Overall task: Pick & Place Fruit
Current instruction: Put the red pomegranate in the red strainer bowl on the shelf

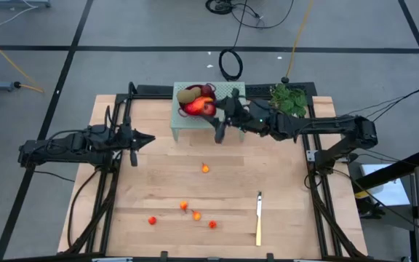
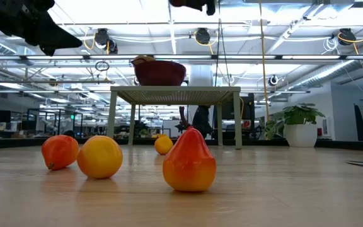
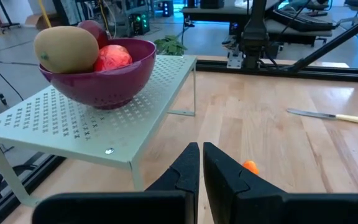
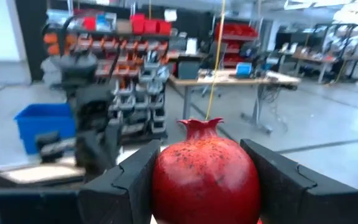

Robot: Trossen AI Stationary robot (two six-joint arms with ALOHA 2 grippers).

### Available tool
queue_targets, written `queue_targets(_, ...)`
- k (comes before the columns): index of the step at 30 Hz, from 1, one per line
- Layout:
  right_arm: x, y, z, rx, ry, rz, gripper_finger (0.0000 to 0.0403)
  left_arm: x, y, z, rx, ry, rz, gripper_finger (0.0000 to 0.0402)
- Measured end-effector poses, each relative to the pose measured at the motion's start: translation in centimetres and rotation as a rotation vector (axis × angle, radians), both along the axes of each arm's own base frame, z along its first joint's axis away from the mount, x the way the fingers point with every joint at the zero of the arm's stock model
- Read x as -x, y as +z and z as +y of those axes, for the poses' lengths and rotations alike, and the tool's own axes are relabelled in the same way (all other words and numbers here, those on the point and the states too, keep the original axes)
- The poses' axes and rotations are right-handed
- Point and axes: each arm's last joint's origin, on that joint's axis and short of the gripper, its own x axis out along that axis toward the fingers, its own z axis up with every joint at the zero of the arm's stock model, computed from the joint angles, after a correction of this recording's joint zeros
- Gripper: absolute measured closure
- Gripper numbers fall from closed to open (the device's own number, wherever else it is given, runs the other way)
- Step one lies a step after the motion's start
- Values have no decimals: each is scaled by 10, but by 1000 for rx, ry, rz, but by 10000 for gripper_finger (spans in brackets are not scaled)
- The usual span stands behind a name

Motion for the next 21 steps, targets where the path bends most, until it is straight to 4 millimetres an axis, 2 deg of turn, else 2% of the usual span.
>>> queue_targets(7, -7, -13, -20, 8, -51, 45, 202, 0, 0, 0, -4, -1, -4, 380)
queue_targets(21, -1, -12, -45, 66, -122, 63, 202, -1, 5, 0, -7, 7, -52, 380)
